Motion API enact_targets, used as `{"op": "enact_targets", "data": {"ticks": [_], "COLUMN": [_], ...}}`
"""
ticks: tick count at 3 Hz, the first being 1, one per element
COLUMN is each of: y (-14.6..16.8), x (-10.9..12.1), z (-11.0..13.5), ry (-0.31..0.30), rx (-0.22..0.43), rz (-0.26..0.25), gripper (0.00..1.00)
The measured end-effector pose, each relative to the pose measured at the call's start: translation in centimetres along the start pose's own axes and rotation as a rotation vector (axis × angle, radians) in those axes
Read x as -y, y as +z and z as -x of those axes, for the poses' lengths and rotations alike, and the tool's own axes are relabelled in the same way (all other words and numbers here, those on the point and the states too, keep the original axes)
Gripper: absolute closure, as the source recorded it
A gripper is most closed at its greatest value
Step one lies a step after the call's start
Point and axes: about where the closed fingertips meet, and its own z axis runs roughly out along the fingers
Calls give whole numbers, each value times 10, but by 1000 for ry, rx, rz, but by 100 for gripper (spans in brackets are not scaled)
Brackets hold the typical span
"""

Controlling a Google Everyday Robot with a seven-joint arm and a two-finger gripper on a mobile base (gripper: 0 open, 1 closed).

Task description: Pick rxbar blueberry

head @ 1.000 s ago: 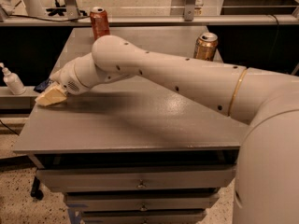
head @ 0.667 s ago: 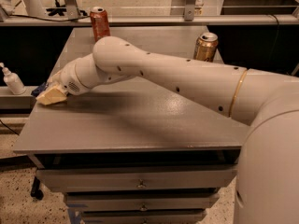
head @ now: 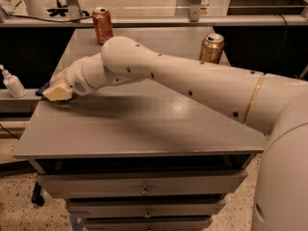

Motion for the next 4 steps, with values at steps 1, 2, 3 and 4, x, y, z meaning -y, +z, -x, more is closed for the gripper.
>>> {"op": "enact_targets", "data": {"ticks": [1, 2, 3, 4], "y": [-28, -66, -115, -114], "x": [15, 40, 73, 72], "z": [12, 14, 7, 8], "ry": [-34, -62, -45, -45], "rx": [11, 13, 85, 85], "rz": [-47, -95, -159, -157], "gripper": [100, 100, 100, 100]}}
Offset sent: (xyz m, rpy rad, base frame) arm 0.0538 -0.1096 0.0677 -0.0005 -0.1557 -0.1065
